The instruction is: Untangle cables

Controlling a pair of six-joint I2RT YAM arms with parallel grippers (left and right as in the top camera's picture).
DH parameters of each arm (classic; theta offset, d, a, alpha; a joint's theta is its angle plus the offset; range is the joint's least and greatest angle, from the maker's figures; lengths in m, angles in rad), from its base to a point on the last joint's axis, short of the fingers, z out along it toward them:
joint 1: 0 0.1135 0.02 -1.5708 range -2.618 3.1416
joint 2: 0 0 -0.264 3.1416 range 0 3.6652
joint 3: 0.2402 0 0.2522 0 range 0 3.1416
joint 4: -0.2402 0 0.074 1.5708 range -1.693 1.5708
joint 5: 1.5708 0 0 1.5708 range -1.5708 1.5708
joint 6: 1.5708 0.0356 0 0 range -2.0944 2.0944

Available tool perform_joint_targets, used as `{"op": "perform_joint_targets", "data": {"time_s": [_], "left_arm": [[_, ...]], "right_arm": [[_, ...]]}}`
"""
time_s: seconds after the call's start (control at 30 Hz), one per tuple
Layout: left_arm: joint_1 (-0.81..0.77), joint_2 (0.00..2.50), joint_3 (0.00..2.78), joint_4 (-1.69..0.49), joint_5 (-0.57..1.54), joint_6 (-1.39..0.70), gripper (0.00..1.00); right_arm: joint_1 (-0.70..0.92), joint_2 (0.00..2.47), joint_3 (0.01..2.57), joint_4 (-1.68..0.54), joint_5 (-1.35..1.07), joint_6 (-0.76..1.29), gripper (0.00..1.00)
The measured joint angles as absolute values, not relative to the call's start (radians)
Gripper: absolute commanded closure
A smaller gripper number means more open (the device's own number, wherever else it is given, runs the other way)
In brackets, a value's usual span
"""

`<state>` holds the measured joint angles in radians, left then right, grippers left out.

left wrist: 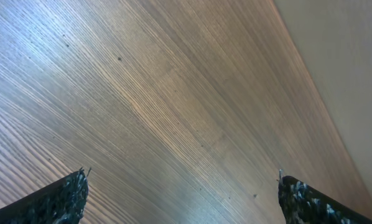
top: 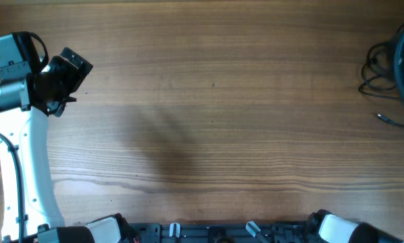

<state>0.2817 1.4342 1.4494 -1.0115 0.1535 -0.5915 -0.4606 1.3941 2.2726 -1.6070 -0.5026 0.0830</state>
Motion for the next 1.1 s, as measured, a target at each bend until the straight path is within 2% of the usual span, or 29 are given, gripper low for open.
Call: {"op": "perform_joint_targets", "data": {"time_s": [0.5,0.6,0.73,0.83,1.1], "left_arm": [[0.282,1.434,1.449,-1.011,0.154,-0.591,0.0],[0.282,1.434,1.449,-1.011,0.154,-0.591,0.0],[0.282,1.434,1.449,-1.011,0.154,-0.591,0.0],[0.282,1.434,1.449,-1.011,0.154,-0.591,0.0],[0.282,1.434,1.449,-1.011,0.154,-0.591,0.0]], "right_arm": [[-0.46,1.359,2.273,-1.609,-0.488,0.073,0.0],[-0.411,1.364,2.265,-1.576,-0.49,0.053,0.0],[-0.184,1.293,2.122,-1.303,-0.422,-0.015,0.0],[-0.076,1.149,1.865,-1.042,-0.382,-0.068,0.0],[-0.002,0.643,0.845,-0.197,-0.352,-0.118,0.0]]}}
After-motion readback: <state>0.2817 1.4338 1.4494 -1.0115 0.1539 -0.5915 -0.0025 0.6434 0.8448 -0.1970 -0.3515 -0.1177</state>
